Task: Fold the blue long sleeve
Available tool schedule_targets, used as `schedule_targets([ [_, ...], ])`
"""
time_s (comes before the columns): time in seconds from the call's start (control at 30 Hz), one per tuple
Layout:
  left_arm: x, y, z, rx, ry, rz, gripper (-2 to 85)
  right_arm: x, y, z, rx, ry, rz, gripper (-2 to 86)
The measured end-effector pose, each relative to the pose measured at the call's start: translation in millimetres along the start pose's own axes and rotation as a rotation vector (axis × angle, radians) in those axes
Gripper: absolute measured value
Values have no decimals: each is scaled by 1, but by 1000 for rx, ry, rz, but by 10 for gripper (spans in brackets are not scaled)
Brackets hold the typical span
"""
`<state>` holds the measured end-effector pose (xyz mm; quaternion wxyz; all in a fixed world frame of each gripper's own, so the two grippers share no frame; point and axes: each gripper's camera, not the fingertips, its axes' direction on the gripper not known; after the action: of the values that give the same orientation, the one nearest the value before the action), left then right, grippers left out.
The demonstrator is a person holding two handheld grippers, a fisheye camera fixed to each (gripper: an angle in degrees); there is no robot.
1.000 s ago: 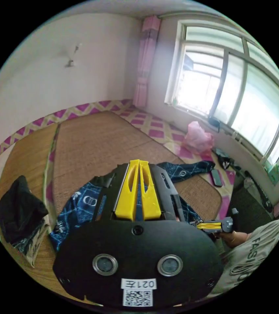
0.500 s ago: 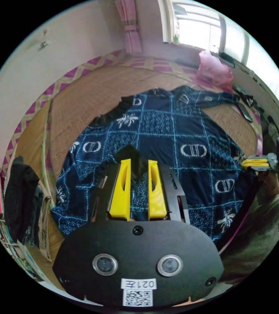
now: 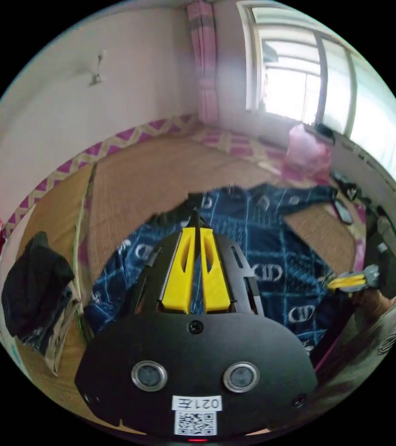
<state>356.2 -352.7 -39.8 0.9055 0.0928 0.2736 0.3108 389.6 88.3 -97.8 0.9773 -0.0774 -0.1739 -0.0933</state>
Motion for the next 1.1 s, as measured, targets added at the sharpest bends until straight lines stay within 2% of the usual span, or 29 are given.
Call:
schedule_targets([
  [0.17,48,-51,5,62,52,79,-10,21,2,0,1,-29,12,-3],
  [0.4,128,-44,115,-94,94,156,-9,50,5,-1,4,-61,22,-4],
  [0.5,152,-32,151,-117,50,146,-9,57,7,-1,7,-46,13,-4],
  [0.8,160,-2,147,144,6,-25,-8,86,9,-5,7,-32,6,-2],
  [0.83,163,1,152,119,11,-9,-7,88,9,-5,7,-34,7,-2],
  [0.9,176,10,190,-145,57,80,-2,97,9,-7,7,-36,8,1],
  [0.97,176,21,208,-268,66,82,7,104,10,-8,8,-38,8,7],
  [1.1,152,45,173,-64,242,20,42,130,13,-20,48,-167,-4,60],
])
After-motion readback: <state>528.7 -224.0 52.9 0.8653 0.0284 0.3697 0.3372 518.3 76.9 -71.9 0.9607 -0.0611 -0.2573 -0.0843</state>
